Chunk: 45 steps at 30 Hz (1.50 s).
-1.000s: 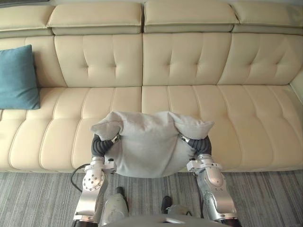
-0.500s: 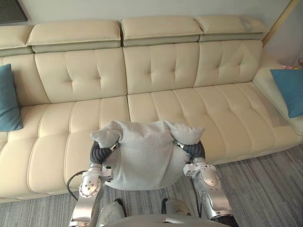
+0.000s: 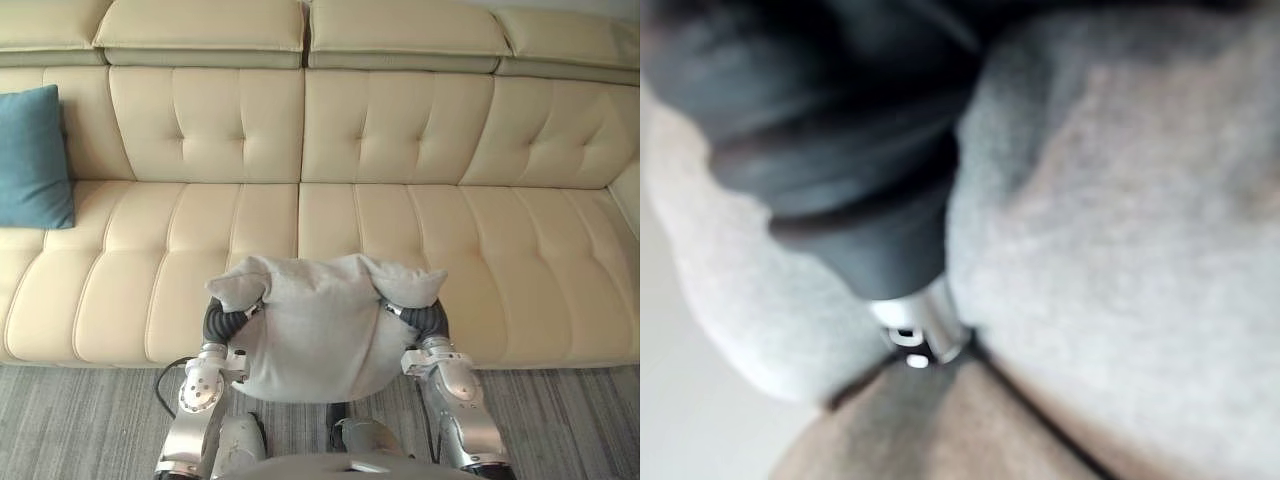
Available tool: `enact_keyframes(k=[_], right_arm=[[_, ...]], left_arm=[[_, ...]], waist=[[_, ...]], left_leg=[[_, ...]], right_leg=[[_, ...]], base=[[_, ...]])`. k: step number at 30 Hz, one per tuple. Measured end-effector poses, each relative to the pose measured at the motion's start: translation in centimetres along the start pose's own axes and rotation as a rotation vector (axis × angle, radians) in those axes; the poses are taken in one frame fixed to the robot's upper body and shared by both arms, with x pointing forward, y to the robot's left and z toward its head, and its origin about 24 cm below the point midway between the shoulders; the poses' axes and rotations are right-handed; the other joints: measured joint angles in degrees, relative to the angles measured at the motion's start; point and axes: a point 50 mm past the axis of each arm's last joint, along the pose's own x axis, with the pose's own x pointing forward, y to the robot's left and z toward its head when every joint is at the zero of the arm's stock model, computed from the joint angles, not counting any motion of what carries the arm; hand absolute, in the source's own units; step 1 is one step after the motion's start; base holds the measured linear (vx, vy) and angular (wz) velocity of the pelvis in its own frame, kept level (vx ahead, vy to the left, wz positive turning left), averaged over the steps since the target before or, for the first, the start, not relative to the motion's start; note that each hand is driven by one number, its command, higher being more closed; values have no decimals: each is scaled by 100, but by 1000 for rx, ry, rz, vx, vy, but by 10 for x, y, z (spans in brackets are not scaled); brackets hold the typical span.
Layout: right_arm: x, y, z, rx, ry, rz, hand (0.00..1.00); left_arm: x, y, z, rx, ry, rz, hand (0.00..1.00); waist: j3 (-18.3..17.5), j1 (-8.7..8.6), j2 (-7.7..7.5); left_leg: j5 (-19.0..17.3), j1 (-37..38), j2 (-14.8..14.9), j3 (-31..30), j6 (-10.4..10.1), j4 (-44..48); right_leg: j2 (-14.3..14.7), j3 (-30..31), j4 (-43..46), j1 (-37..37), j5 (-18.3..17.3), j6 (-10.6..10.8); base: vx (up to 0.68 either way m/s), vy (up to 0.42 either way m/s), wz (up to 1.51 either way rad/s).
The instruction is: Pick up cushions and gather them together orderly.
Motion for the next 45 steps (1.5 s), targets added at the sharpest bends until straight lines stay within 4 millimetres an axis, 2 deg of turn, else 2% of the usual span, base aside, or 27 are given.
enact_keyframes(k=[1, 2, 3, 5, 7, 9, 13, 16, 18, 19, 20, 21, 26, 28, 29, 30, 31, 32, 33, 35, 36, 39, 44, 45], right_arm=[[0, -4, 2, -3, -9, -16, 100], [0, -6, 3, -8, -17, -21, 100], [1, -5, 3, 0, -18, -22, 100], [-1, -1, -2, 28, -1, -29, 100], [-1, 5, -11, 47, 43, -23, 100], [-1, 10, -14, 40, 56, -6, 100], [11, 14, -4, 8, 7, 13, 100], [34, 22, 17, -9, -82, -3, 100], [53, 29, 33, -14, -145, -16, 100], [72, 36, 51, -9, -203, -28, 100], [77, 38, 57, -7, -222, -36, 100], [94, 46, 79, -6, -287, -55, 100], [113, 60, 128, 0, -439, -103, 100], [129, 61, 173, 17, -556, -177, 100], [133, 63, 185, 26, -583, -191, 100], [139, 65, 218, 62, -657, -226, 100], [138, 67, 238, 83, -709, -242, 100], [135, 70, 266, 104, -789, -269, 100], [133, 72, 275, 109, -816, -272, 100], [125, 75, 310, 153, -911, -287, 100], [122, 74, 321, 162, -943, -293, 100], [114, 68, 345, 181, -1012, -322, 100], [115, 62, 346, 178, -985, -354, 100], [114, 58, 348, 182, -990, -364, 0]], left_arm=[[0, -5, 1, -14, -4, -14, 100], [0, -8, 1, -26, -8, -15, 100], [2, -8, 2, -28, -15, -15, 100], [4, -3, 5, 0, -27, -18, 100], [-2, 6, 0, 26, -2, -2, 100], [-4, 9, -2, 32, 8, 4, 100], [-1, 10, 1, 34, -5, 12, 100], [15, 8, 19, 37, -84, 42, 100], [31, 5, 39, 51, -164, 65, 100], [46, 3, 58, 75, -238, 87, 100], [52, 2, 65, 85, -263, 96, 100], [69, 0, 86, 98, -334, 127, 100], [97, -1, 134, 133, -478, 210, 100], [118, -1, 177, 165, -584, 258, 100], [122, -2, 190, 170, -613, 264, 100], [127, -7, 224, 164, -698, 282, 100], [127, -10, 244, 148, -755, 294, 100], [124, -13, 272, 113, -833, 323, 100], [124, -14, 282, 103, -855, 340, 100], [119, -17, 321, 67, -947, 370, 100], [116, -19, 333, 58, -982, 368, 100], [107, -28, 360, 33, -1054, 353, 100], [110, -35, 360, 34, -1027, 323, 100], [109, -39, 362, 27, -1033, 308, 0]], waist=[[-58, 3, 88], [-125, 19, 217], [-156, 64, 248], [-137, 60, 213], [-156, 114, 152], [-156, 122, 154], [-147, 65, 108], [-117, 35, 61], [-85, 33, 38], [-40, 46, 14], [-22, 50, 16], [181, 56, 22], [379, 137, 26], [630, 169, 31], [689, 162, 35], [858, 152, 44], [959, 152, 42], [1052, 157, 52], [1067, 162, 53], [1354, 186, 89], [1421, 188, 96], [1476, 204, 117], [1575, 211, 139], [1666, 211, 152]], left_leg=[[-24, 47, 82, 41, 96, -312], [354, 97, 169, 21, 140, -680], [210, 163, 100, 0, 112, -813], [223, 212, -34, 2, 134, -1151], [339, 463, -144, 150, 183, -1506], [375, 528, -182, 269, 201, -1632], [371, 490, -180, 486, 208, -1668], [373, 379, -169, 585, 213, -1632], [405, 126, -140, 590, 249, -1565], [493, -99, -136, 605, 273, -1536], [520, -183, -136, 604, 281, -1531], [590, -296, -153, 593, 313, -1515], [772, -764, -170, 544, 350, -1503], [1007, -1009, -219, 477, 365, -1652], [1080, -1075, -241, 447, 368, -1709], [1273, -1233, -272, 384, 370, -1868], [1382, -1321, -285, 357, 363, -1967], [1569, -1480, -310, 319, 350, -2166], [1653, -1531, -319, 312, 350, -2265], [1944, -1600, -330, 255, 308, -2623], [2043, -1663, -329, 244, 294, -2748], [2366, -1981, -336, 242, 261, -3143], [2441, -2292, -302, 272, 195, -3191], [2443, -2299, -283, 270, 192, -3190]], right_leg=[[-44, -68, -1, 103, -6, 10], [2, -67, 8, 87, -47, 72], [-43, 0, -15, 51, -121, 168], [-128, 12, -103, -12, -58, 237], [-166, 153, -436, 133, 130, 253], [-184, 267, -696, 197, 290, 286], [-126, 472, -1120, 194, 607, 277], [-99, 592, -1274, 100, 771, 266], [-86, 663, -1287, -115, 879, 256], [-79, 714, -1329, -332, 1024, 219], [-79, 717, -1360, -390, 1080, 219], [-79, 717, -1453, -446, 1192, 222], [-90, 713, -1434, -885, 1320, 226], [-105, 669, -1329, -1201, 1377, 232], [-115, 645, -1306, -1283, 1389, 228], [-128, 568, -1205, -1526, 1410, 211], [-128, 548, -1168, -1660, 1423, 197], [-127, 526, -1152, -1895, 1473, 192], [-126, 518, -1150, -1990, 1493, 188], [-113, 449, -1081, -2223, 1529, 174], [-111, 439, -1036, -2360, 1528, 172], [-102, 416, -908, -2892, 1536, 160], [-101, 418, -500, -3419, 1427, 104], [-106, 412, -396, -3464, 1354, 82]], base=[[95, 90, 14], [78, 118, -4], [48, 165, -4], [1, 138, 4], [-15, 73, -26], [-12, 57, -33], [-29, 24, -32], [-62, 17, -20], [-104, 7, -8], [-117, 2, -5], [-202, -4, -1], [-115, -7, 4], [-134, -32, 7], [-154, -56, 17], [-197, -69, 31], [-166, -60, 27], [-186, -74, 29], [-105, -49, 16], [-92, -56, 15], [-62, -48, 13], [-55, -37, 10], [-44, -38, 6], [-1, -8, 2], [17, -12, 8]])
